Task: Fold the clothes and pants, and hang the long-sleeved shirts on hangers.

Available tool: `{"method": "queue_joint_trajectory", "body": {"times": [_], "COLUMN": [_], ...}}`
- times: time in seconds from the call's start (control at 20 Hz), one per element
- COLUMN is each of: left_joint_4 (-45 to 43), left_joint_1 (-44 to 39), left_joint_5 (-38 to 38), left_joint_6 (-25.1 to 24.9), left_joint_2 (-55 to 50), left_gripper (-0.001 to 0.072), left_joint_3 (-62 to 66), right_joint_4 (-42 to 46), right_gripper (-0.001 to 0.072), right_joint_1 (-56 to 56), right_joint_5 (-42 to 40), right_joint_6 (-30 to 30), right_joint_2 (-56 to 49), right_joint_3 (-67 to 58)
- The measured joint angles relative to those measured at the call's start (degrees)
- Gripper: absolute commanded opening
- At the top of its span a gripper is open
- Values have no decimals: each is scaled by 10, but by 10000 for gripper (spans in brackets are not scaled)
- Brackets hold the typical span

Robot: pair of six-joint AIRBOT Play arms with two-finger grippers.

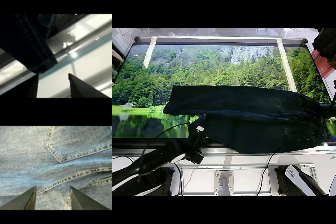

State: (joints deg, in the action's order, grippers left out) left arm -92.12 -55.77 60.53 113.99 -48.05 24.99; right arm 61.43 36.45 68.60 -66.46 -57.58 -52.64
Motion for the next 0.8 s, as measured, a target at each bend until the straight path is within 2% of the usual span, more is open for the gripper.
{"method": "queue_joint_trajectory", "body": {"times": [0.2,0.25,0.3,0.35,0.6,0.7,0.8], "left_joint_4": [-76,-95,-112,-129,-175,-196,-228], "left_joint_1": [-13,-14,-15,-15,-7,1,12], "left_joint_5": [-35,-41,-45,-49,-39,9,90], "left_joint_6": [94,116,134,148,192,198,196], "left_joint_2": [-39,-43,-46,-48,-38,-7,50], "left_gripper": [431,330,197,9,8,7,7], "left_joint_3": [0,0,0,0,3,20,59], "right_joint_4": [-5,-7,-9,-10,-14,-14,-15], "right_gripper": [453,453,453,453,453,453,453], "right_joint_1": [0,0,0,0,0,0,0], "right_joint_5": [2,2,2,2,2,1,-1], "right_joint_6": [0,0,0,0,-1,-1,-1], "right_joint_2": [0,0,0,0,0,0,0], "right_joint_3": [0,0,0,0,0,0,0]}}
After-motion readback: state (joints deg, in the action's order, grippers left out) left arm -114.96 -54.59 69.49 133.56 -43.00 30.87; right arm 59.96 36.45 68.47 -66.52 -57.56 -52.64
